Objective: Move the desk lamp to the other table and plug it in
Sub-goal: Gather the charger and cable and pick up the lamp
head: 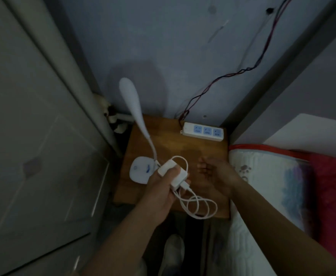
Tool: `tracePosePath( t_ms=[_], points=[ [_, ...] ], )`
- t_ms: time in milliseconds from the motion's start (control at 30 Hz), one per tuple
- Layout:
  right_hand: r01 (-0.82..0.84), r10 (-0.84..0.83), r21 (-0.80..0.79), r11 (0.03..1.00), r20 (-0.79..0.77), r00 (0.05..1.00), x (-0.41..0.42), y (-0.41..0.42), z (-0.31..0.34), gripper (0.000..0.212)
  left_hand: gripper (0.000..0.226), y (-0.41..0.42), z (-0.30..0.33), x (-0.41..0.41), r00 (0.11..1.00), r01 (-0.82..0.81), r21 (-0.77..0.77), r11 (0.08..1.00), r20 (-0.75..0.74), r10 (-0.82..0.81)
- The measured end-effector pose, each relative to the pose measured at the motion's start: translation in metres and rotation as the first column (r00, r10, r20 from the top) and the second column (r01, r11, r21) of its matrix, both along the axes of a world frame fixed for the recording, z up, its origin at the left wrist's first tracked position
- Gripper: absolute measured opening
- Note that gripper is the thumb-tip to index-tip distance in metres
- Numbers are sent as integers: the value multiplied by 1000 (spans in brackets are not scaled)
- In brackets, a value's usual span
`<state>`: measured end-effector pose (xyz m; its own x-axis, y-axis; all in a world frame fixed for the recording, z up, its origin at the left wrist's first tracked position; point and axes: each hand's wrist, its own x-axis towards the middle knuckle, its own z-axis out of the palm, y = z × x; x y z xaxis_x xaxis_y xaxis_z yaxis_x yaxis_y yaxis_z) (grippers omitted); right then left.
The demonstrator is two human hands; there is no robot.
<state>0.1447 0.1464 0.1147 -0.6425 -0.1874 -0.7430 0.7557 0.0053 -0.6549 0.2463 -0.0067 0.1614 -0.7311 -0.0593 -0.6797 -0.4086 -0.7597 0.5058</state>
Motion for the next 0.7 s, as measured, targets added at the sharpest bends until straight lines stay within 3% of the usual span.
tracePosePath(
  t_ms=[67, 233, 333, 400, 467, 600, 700],
  points=[
    [-103, 103, 9, 995, -55, 993, 12, -23, -4, 12, 13, -16, -3, 19, 1000, -7, -17, 1000, 14, 7],
    [-318, 342, 134, 939, -243, 908, 31, -78, -8, 41, 12, -58, -4, 44, 998, -61, -71, 996, 27, 63],
    [-453, 569, 365, 813, -336, 750, 34, -109, -10, 19, 12, -78, -2, 52, 998, -67, -81, 994, 1, 67],
    [-419, 595, 451, 788, -383, 706, 33, -121, -13, 7, 12, -87, -1, 55, 998, -65, -80, 995, -4, 65],
    [-313, 524, 460, 831, -457, 719, 34, -127, -13, 15, 11, -95, 0, 58, 999, -43, -89, 995, -14, 42],
    [-229, 544, 553, 801, -513, 664, 36, -126, -3, 14, 9, -100, 4, 58, 999, -23, -108, 994, -31, 20],
    [-179, 510, 564, 806, -510, 693, 45, -114, 13, 15, 9, -96, 12, 58, 1000, -22, -97, 995, -22, 20]
  ],
)
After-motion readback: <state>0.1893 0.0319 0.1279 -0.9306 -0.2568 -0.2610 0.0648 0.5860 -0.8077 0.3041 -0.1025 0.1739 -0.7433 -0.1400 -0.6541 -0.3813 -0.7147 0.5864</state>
